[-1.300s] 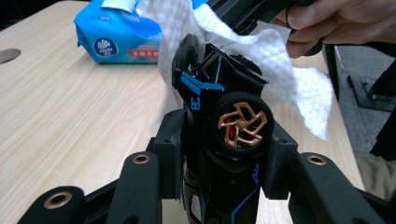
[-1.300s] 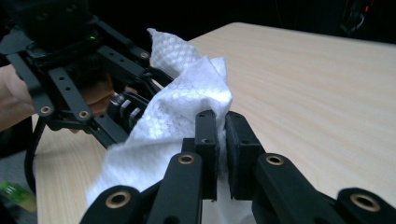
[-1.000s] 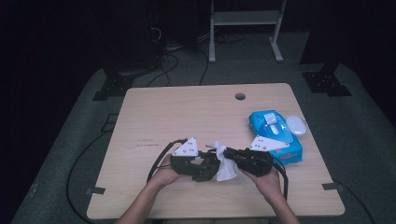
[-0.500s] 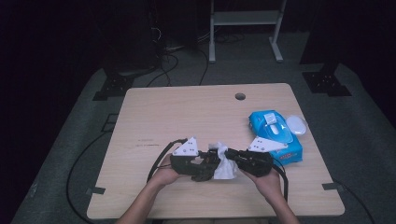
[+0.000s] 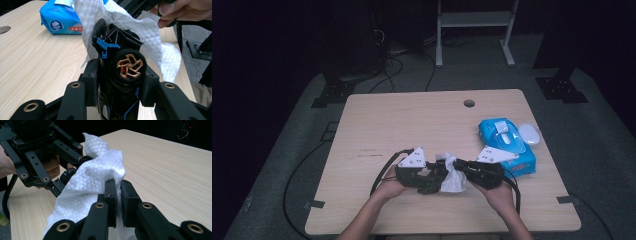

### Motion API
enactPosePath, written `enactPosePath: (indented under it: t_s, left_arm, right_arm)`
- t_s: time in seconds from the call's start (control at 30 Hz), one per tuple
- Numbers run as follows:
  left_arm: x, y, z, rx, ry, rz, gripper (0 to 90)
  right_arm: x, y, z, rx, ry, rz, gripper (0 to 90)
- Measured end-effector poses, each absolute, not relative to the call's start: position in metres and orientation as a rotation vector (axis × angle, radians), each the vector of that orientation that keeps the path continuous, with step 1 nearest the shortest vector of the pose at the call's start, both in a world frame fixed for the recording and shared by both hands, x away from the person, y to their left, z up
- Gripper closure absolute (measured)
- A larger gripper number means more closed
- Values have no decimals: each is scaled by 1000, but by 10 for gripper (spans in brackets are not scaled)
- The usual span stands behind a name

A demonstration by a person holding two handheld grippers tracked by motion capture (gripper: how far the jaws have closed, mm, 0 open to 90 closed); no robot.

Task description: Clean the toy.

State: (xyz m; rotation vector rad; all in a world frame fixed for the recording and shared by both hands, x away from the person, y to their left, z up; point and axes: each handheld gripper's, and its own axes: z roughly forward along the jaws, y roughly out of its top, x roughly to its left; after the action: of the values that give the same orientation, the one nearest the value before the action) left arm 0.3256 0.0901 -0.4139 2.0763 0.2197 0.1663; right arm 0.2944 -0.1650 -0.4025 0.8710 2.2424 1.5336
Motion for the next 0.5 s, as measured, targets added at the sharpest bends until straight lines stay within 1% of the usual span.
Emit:
enactPosePath:
  t_s: [0.2,0.33,0.5]
  left_arm:
    - [324,86,-413,2090,204,189,584]
    - [323,85,-413,2098,213,195,583]
    - [320,80,-412,2108,181,204,583]
  right_arm:
    - [288,-158,-389,806,2237,1682,837]
    - [289,-156,-390,805,2238,1637,840]
    - [285,-149,-387,786,2238,1637,838]
